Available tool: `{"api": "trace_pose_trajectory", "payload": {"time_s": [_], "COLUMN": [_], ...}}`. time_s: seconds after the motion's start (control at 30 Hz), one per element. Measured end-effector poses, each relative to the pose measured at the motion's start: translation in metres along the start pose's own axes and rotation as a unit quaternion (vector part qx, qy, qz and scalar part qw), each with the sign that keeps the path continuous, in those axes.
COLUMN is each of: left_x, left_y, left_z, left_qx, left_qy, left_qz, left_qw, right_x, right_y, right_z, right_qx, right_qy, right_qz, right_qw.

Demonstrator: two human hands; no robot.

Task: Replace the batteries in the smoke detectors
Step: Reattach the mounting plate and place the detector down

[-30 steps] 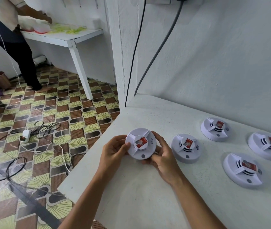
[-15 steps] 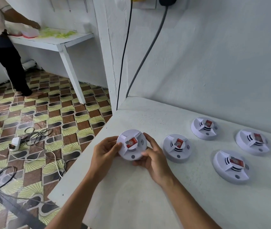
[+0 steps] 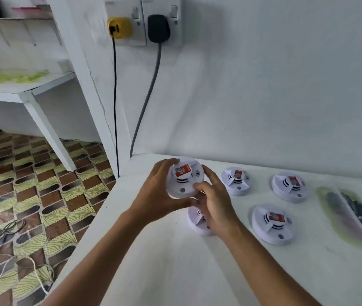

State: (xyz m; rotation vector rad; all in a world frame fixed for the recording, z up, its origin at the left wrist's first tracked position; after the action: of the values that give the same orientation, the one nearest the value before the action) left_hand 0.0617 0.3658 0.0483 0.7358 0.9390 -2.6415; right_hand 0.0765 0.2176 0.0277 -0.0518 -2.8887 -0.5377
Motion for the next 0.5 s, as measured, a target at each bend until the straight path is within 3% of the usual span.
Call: {"api": "trace_pose_trajectory", "payload": {"time_s": [0.1,0.23,0.37,0.5], "left_x": [-0.027,-0.055,-0.066,-0.065], "left_y": [0.017,0.034,0.048,0.058], "left_z": [0.002,-0.015,-0.047,-0.081], "left_qx": [-0.025,-0.04,-0.069,-0.107], "left_qy": [-0.019,-0.032,-0.085,-0.087], "left_qz": [0.001,-0.041,-0.085,-0.117], "left_qw": [1.0,0.998,0.99,0.984], "right_x": [-0.01,-0.035,-0.071,-0.102], "right_y": [-0.01,-0.028,-0.067,-0.1], "right_z": [-0.017,-0.038,-0.048,-0.044], "right_qx": [0.051,0.243,0.446,0.601], "right_qy": [-0.001,-0.064,-0.166,-0.195], "right_qz": [0.024,0.07,0.141,0.101], "right_qw": [0.998,0.965,0.868,0.768]}}
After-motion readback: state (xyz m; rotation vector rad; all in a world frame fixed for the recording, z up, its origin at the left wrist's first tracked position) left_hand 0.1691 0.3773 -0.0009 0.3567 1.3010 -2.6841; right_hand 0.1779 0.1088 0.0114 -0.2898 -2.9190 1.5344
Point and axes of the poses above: each hand's wrist, its own x-axis away from the middle knuckle, its own y-axis out of the palm, z = x × y, the point moved 2 cm from there along -x, towards the middle knuckle, and after that the axes turned 14 degrees about z, right-handed, at the moved point
